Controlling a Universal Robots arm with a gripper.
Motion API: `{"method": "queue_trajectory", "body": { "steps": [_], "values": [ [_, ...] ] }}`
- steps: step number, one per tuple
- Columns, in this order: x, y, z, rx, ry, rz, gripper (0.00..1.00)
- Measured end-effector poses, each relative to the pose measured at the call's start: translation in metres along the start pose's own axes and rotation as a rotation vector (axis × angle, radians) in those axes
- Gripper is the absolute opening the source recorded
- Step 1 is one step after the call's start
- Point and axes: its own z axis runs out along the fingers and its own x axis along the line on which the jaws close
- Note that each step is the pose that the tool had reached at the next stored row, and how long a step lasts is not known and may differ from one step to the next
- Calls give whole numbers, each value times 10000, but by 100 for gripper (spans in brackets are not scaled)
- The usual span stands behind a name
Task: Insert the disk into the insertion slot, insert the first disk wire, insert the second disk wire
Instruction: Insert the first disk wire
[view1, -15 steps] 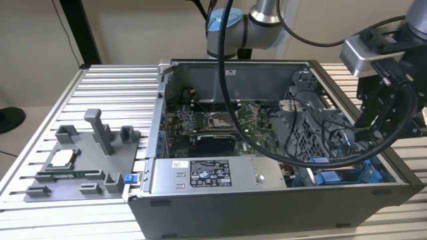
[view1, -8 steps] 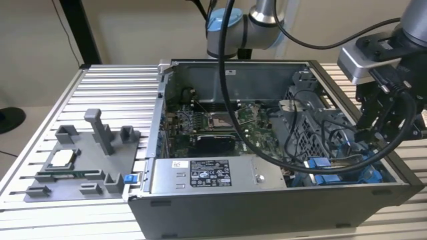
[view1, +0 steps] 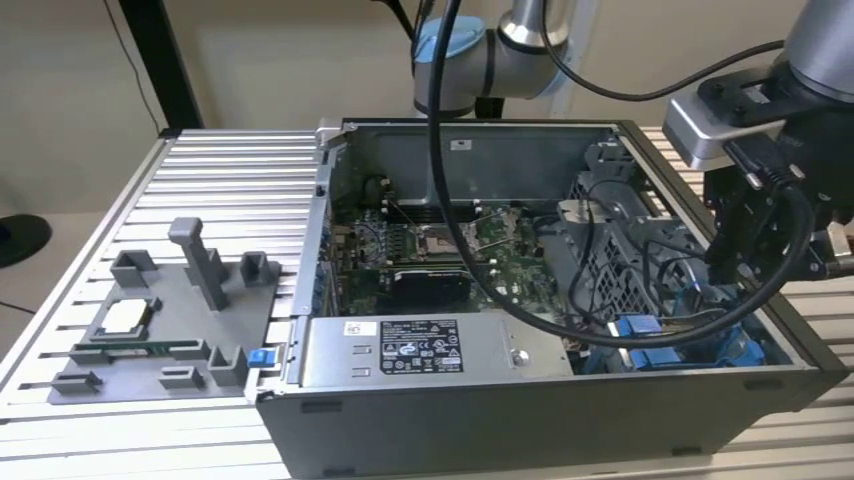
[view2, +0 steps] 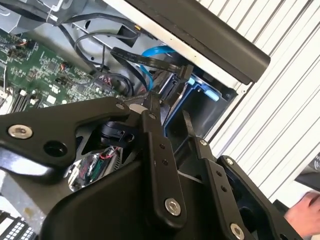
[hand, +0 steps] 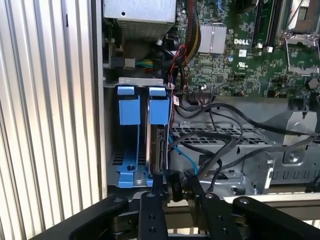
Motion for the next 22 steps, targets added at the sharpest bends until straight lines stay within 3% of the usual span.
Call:
{"method": "queue_trajectory", "body": {
  "steps": [6, 11, 22],
  "values": [
    [1, 4, 18, 11, 7, -5, 0],
    [75, -13, 37, -72, 64, -5, 0],
    [130, -55, 117, -675, 78, 127, 0]
  ]
}}
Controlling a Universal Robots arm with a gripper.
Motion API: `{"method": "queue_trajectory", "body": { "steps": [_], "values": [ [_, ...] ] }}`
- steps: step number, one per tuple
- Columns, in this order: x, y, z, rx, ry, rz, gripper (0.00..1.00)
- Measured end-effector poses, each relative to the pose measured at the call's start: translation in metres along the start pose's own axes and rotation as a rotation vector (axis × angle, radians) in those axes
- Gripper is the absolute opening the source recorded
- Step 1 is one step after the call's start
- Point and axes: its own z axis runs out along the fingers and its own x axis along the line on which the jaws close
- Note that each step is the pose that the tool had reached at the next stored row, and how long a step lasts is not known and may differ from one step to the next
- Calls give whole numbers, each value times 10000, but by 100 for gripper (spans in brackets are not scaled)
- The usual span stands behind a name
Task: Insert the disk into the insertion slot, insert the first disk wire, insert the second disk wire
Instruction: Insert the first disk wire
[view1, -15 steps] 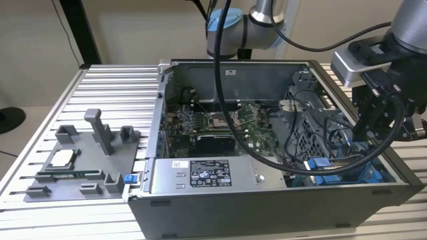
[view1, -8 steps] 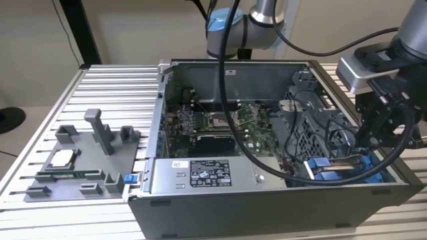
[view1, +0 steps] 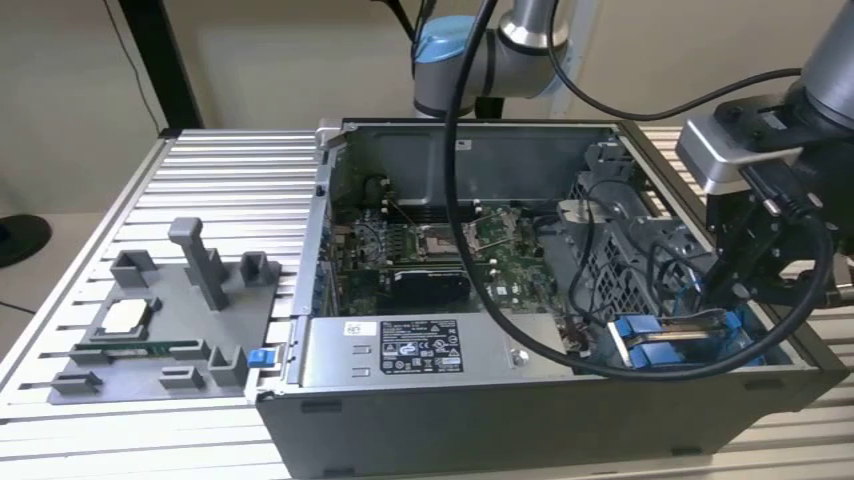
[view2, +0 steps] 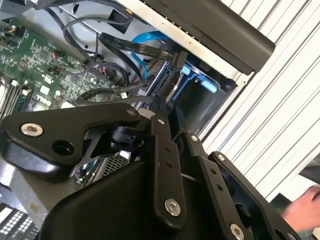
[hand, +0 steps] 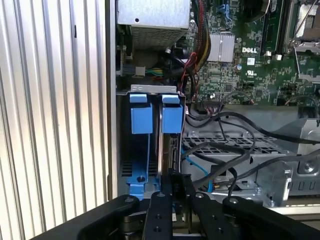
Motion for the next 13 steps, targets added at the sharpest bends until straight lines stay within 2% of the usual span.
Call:
{"method": "queue_trajectory", "body": {
  "steps": [4, 6, 13],
  "values": [
    [6, -10, 37, -170, 8, 61, 0],
    [9, -17, 62, -221, 9, 89, 0],
    [22, -60, 176, -267, 22, 224, 0]
  ]
}}
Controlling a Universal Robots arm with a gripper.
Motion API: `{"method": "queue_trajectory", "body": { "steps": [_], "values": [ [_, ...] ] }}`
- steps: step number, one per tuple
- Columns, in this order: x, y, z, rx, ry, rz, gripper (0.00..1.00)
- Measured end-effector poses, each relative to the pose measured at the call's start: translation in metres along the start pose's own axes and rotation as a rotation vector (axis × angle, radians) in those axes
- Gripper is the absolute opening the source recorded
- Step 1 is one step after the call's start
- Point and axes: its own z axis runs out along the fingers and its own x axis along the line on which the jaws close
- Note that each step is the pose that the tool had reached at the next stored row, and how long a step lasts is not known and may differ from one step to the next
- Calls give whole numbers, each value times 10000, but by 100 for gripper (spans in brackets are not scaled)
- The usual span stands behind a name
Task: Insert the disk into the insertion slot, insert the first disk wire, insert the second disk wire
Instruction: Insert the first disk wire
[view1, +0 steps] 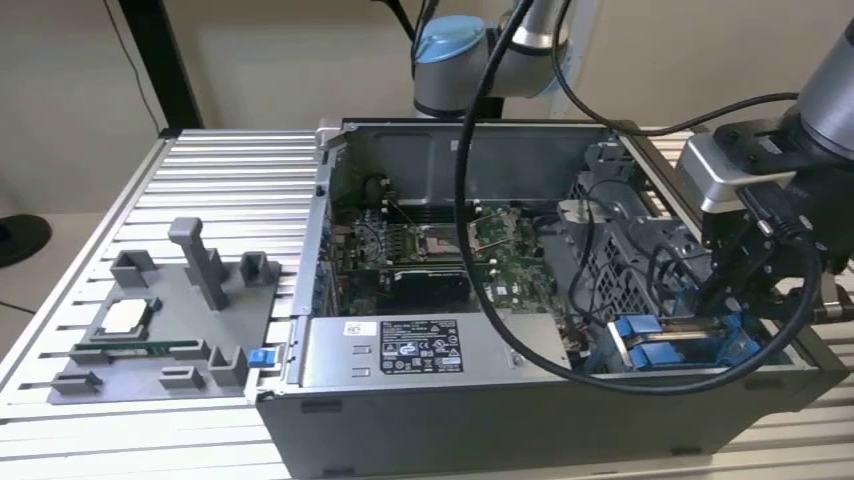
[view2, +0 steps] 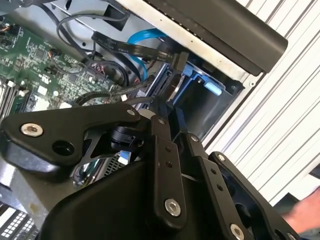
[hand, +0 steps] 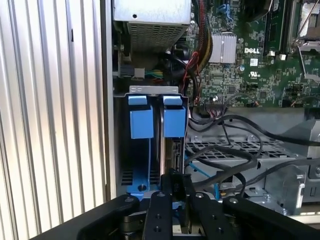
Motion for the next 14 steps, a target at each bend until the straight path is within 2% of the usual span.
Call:
{"method": "queue_trajectory", "body": {
  "steps": [5, 7, 10, 14],
  "values": [
    [7, -4, 64, -23, 27, 256, 0],
    [9, -4, 79, -66, 51, 477, 0],
    [12, -5, 99, -210, 76, 697, 0],
    [13, -81, 131, -487, 95, 732, 0]
  ]
}}
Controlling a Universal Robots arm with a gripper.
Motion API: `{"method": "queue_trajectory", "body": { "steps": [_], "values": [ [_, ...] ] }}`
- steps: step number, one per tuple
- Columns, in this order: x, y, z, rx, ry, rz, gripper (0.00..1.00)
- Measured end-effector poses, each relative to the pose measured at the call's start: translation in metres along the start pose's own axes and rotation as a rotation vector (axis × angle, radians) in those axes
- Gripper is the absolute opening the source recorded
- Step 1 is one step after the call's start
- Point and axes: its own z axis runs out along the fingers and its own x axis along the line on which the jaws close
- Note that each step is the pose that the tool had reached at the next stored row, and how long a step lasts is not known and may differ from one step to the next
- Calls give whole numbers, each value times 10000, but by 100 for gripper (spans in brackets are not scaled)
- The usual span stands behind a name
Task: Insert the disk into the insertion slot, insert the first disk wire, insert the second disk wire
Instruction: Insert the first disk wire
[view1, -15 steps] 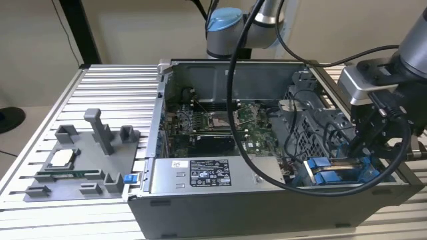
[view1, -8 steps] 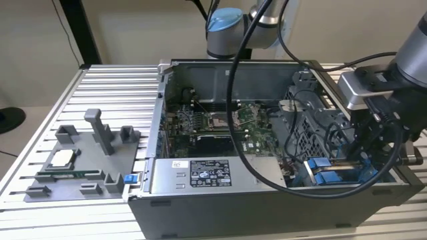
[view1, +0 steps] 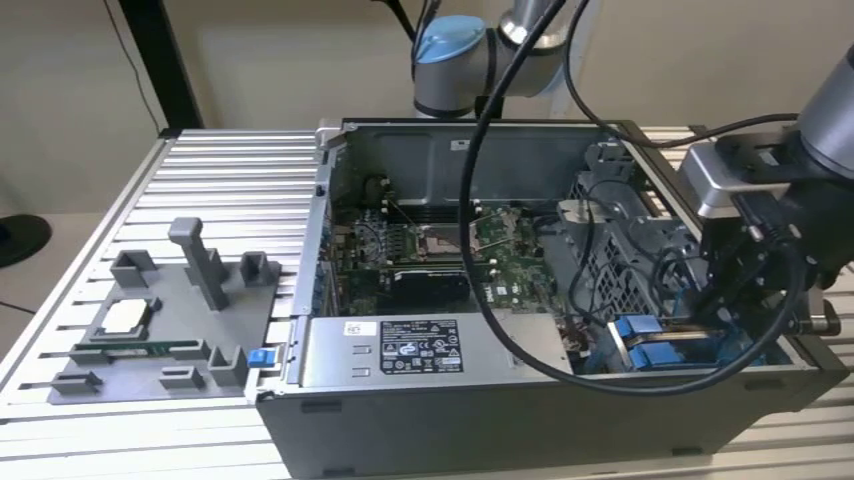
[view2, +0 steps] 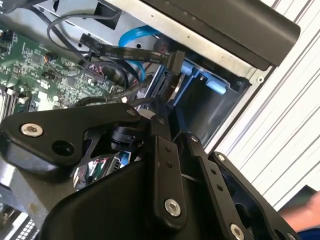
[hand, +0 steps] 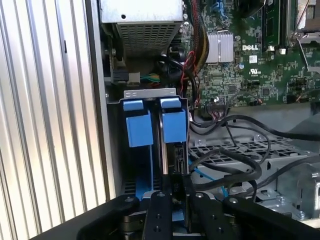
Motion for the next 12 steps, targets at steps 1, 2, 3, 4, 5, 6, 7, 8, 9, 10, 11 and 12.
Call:
{"method": "queue_trajectory", "body": {
  "steps": [1, 2, 3, 4, 5, 6, 7, 8, 9, 10, 11, 12],
  "values": [
    [-2, -29, 6, -65, 7, 8, 0],
    [-5, -63, 14, -127, 13, 14, 0],
    [-8, -99, 21, -192, 20, 21, 0],
    [-12, -133, 27, -250, 26, 28, 0],
    [-18, -167, 35, -312, 31, 35, 0],
    [-28, -190, 42, -370, 33, 43, 0],
    [-39, -208, 46, -421, 41, 48, 0],
    [-50, -210, 50, -454, 36, 51, 0],
    [-58, -209, 55, -481, 25, 55, 0],
    [-67, -208, 57, -517, 18, 59, 0],
    [-72, -208, 61, -557, 15, 63, 0],
    [-72, -207, 67, -585, 11, 68, 0]
  ]
}}
